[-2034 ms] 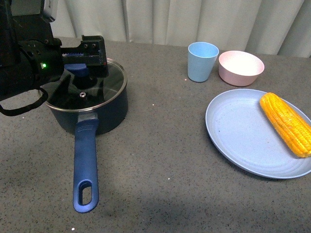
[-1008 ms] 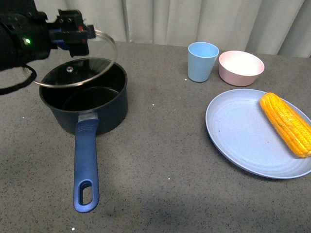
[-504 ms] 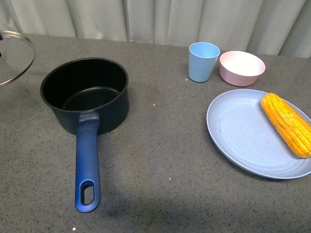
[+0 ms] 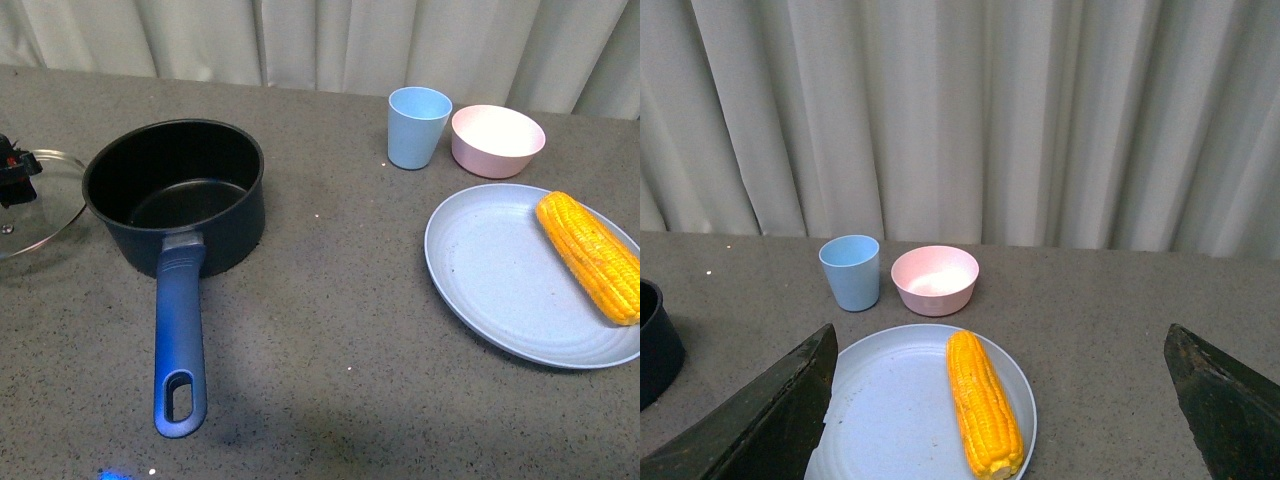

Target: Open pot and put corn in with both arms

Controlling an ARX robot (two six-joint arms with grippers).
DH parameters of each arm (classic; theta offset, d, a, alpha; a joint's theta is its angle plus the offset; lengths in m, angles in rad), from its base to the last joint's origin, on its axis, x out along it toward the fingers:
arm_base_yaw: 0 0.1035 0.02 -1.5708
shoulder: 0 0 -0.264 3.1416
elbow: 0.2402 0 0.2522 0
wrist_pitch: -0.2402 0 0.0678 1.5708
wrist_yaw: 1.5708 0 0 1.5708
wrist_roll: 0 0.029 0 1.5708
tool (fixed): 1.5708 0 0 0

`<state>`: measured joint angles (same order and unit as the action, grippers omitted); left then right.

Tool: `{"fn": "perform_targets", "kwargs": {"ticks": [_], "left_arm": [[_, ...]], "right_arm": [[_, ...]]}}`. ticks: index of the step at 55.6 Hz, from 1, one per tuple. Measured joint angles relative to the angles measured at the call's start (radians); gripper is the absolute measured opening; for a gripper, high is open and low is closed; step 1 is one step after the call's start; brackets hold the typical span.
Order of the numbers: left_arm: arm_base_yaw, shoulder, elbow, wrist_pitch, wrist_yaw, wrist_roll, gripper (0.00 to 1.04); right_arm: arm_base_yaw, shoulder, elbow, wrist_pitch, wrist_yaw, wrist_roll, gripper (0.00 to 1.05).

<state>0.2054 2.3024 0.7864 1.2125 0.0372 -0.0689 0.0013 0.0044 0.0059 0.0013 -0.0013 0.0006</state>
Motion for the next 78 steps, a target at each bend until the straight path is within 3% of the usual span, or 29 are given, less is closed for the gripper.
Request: {"fn": "perform_targets", "kwargs": {"ticks": [31, 42, 46, 57, 68, 78], "left_arm": [[-0.012, 0.074, 0.034, -0.035, 0.01, -0.001, 0.62], [-0.011, 0.029, 0.005, -0.028, 0.007, 0.008, 0.98], [-0.009, -0.011, -0.013, -0.029, -0.004, 0.008, 0.99], [0.005, -0.242, -0.11, -0.095, -0.045, 0.014, 0.98], [-0.006, -0.619, -0.345, -0.164, -0.06, -0.007, 0.98], [-0.049, -1.06, -0.552, -0.358, -0.145, -0.055, 0.98]], "right_arm": [[0.0, 0.0, 0.0, 0.0, 0.0, 0.0, 0.96], [0.0, 0.0, 0.0, 0.0, 0.0, 0.0, 0.96], [0.0, 0.0, 0.0, 0.0, 0.0, 0.0, 0.96], [0.0, 0.0, 0.0, 0.0, 0.0, 0.0, 0.96], [0.0, 0.0, 0.0, 0.0, 0.0, 0.0, 0.96], [0.0, 0.0, 0.0, 0.0, 0.0, 0.0, 0.96]]}}
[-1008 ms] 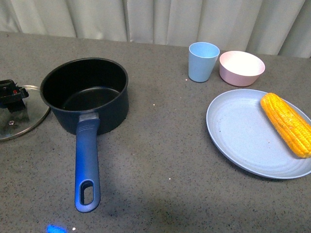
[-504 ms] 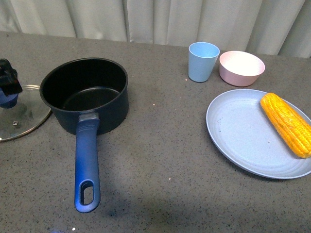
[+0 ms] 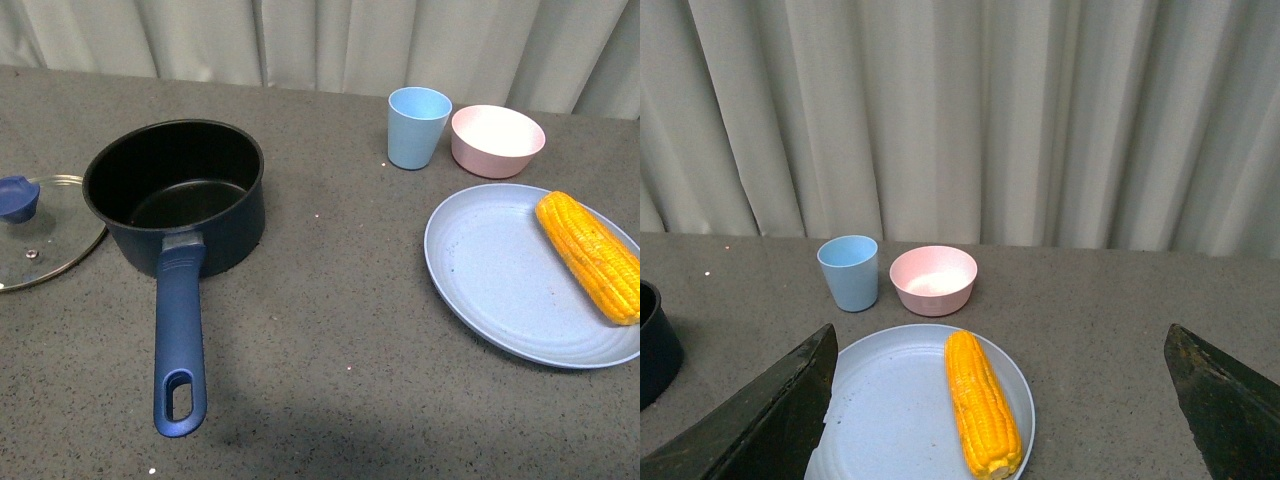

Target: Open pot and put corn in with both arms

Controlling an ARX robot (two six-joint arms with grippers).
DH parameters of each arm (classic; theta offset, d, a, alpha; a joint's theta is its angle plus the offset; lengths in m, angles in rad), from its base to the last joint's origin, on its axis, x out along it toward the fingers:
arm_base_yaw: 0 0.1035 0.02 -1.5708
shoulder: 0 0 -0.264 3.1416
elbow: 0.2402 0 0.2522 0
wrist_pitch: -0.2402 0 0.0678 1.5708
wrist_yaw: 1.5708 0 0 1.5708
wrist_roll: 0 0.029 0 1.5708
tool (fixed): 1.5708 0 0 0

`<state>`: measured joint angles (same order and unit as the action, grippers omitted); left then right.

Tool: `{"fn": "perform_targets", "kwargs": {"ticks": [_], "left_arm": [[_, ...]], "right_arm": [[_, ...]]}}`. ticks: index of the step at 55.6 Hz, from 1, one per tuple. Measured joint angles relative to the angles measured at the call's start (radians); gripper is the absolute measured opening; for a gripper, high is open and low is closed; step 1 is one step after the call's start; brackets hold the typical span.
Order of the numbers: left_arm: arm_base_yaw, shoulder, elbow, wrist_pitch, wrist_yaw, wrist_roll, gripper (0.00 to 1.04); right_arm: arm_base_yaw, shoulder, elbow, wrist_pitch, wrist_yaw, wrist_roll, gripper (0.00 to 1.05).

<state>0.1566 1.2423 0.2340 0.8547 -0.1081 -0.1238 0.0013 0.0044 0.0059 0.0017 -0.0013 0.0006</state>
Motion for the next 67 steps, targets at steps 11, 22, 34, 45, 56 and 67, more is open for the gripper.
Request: {"fn": "perform_targets", "kwargs": {"ticks": [11, 22, 34, 45, 56, 67], "left_arm": [[-0.02, -0.193, -0.14, 0.102, 0.222, 0.096, 0.75], [-0.057, -0.336, -0.194, -0.002, 0.201, 0.111, 0.39], [-0.153, -0.533, -0.214, -0.168, 0.111, 0.118, 0.04], [-0.154, -0.669, -0.214, -0.29, 0.108, 0.118, 0.04], [-0.154, -0.814, -0.214, -0.426, 0.108, 0.118, 0.04], [-0.154, -0.901, -0.214, -0.51, 0.108, 0.118, 0.04]], "right_arm": [[0.0, 0.0, 0.0, 0.0, 0.0, 0.0, 0.96], [0.0, 0.0, 0.0, 0.0, 0.0, 0.0, 0.96], [0.0, 0.0, 0.0, 0.0, 0.0, 0.0, 0.96], [0.0, 0.0, 0.0, 0.0, 0.0, 0.0, 0.96], [0.0, 0.0, 0.0, 0.0, 0.0, 0.0, 0.96], [0.0, 0.0, 0.0, 0.0, 0.0, 0.0, 0.96]]}}
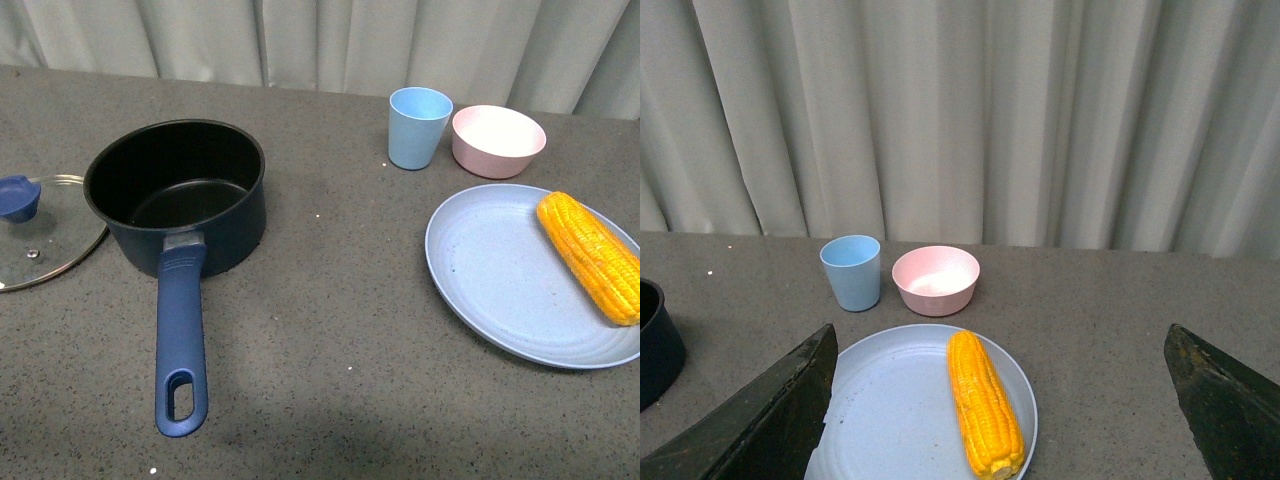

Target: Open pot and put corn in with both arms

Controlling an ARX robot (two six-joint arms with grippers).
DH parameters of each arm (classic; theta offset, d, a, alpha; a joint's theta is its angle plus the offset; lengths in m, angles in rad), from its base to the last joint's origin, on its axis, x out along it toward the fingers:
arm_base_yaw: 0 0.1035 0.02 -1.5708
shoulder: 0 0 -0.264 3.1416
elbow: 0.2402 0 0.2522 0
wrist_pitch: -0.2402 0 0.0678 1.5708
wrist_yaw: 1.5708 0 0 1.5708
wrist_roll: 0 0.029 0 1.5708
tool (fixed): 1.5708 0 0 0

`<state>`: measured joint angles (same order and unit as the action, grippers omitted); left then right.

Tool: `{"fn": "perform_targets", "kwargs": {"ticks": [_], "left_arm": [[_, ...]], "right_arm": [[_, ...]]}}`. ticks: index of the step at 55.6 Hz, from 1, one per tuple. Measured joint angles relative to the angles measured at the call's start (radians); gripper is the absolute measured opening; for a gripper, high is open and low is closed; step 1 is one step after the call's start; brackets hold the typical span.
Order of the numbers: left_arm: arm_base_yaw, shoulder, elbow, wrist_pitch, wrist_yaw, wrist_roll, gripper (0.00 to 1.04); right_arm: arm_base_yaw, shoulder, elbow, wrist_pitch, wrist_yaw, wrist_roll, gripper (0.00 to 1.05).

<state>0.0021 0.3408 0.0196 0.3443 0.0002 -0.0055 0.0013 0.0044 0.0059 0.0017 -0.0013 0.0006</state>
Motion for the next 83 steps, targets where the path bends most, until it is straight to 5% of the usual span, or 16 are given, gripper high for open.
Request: {"fn": "perform_targets", "kwargs": {"ticks": [30, 37, 53, 61, 68, 83], "left_arm": [[0.0, -0.165, 0.0, -0.164, 0.0, 0.0, 0.04], [-0.001, -0.305, 0.0, -0.331, 0.0, 0.001, 0.04], [-0.001, -0.336, 0.0, -0.342, 0.0, 0.0, 0.05], [-0.001, -0.336, 0.0, -0.342, 0.0, 0.001, 0.28], [-0.001, -0.336, 0.0, -0.342, 0.001, 0.001, 0.49], [-0.001, -0.337, 0.0, -0.342, 0.0, 0.001, 0.98]], "right_arm": [[0.0, 0.0, 0.0, 0.0, 0.0, 0.0, 0.96], [0.0, 0.0, 0.0, 0.0, 0.0, 0.0, 0.96], [0.0, 0.0, 0.0, 0.0, 0.0, 0.0, 0.96], [0.0, 0.001, 0.0, -0.002, -0.002, -0.002, 0.96], [-0.059, 0.169, 0.079, -0.155, -0.133, -0.059, 0.96], [-0.061, 0.805, 0.266, 0.174, -0.096, -0.092, 0.96]]}}
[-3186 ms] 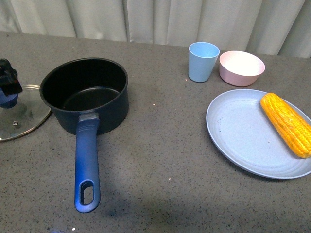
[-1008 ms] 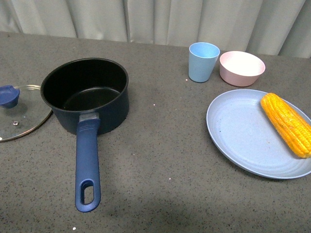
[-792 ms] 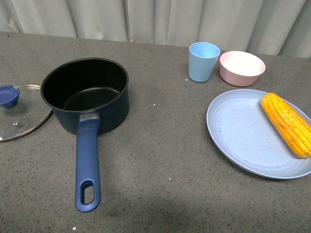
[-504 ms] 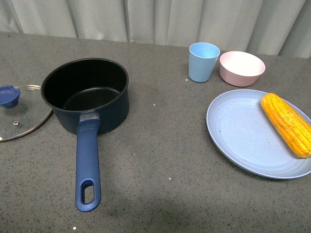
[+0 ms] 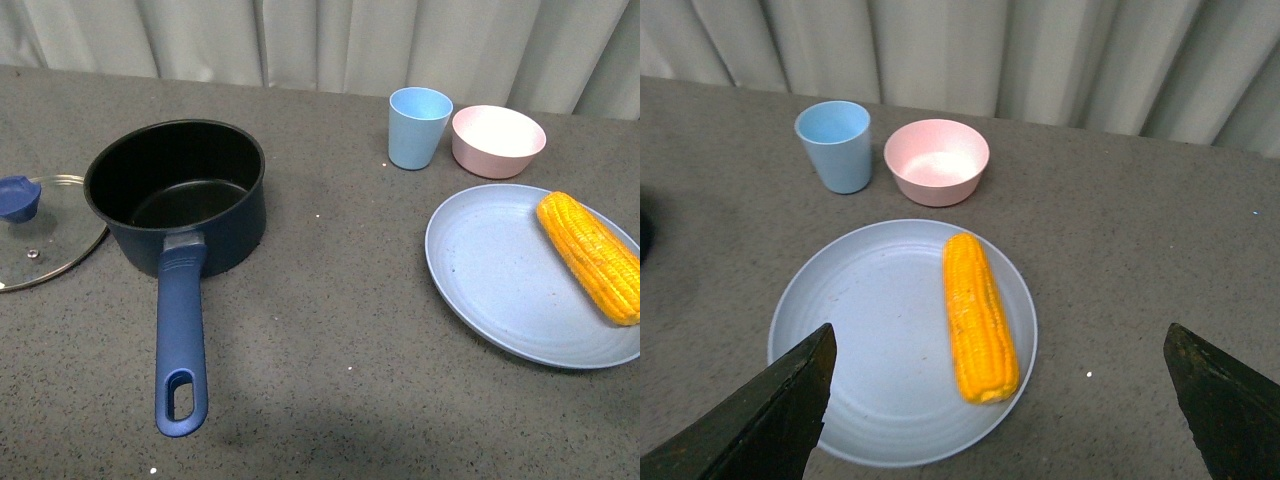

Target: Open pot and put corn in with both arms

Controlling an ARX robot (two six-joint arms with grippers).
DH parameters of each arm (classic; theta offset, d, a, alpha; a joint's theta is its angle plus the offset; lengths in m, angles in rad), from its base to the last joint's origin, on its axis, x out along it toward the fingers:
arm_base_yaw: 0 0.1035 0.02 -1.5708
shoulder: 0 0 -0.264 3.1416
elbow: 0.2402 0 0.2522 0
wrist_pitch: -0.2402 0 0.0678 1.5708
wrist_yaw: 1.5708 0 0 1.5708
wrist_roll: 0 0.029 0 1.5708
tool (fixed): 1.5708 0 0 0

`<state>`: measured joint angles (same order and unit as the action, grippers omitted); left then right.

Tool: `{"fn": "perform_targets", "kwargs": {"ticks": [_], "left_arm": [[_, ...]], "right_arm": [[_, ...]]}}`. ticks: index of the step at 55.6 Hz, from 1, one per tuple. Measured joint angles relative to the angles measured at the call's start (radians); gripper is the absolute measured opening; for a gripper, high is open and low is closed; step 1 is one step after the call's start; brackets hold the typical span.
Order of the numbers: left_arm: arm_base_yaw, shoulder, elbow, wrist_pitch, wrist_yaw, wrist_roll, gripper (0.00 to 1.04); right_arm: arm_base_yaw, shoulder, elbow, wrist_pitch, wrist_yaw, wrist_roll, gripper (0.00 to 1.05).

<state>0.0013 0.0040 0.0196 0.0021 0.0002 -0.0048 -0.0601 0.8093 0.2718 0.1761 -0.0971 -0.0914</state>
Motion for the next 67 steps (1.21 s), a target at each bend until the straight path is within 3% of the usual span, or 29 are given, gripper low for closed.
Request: {"fn": "perform_targets", "kwargs": {"ticks": [11, 25, 57, 67], "left_arm": [[0.0, 0.0, 0.0, 0.0, 0.0, 0.001, 0.98], [0.0, 0.0, 0.0, 0.0, 0.0, 0.001, 0.98], [0.0, 0.0, 0.0, 0.0, 0.0, 0.001, 0.98], [0.0, 0.0, 0.0, 0.0, 0.0, 0.0, 0.98]], "right_arm": [[0.006, 0.462, 0.17, 0.098, 0.073, -0.008, 0.96], [0.05, 0.917, 0.435, -0.014, 0.135, 0.03, 0.96], [0.098, 1.236, 0.661, -0.065, 0.176, 0.09, 0.96], [0.11, 1.259, 0.682, -0.079, 0.186, 0.106, 0.71]]}}
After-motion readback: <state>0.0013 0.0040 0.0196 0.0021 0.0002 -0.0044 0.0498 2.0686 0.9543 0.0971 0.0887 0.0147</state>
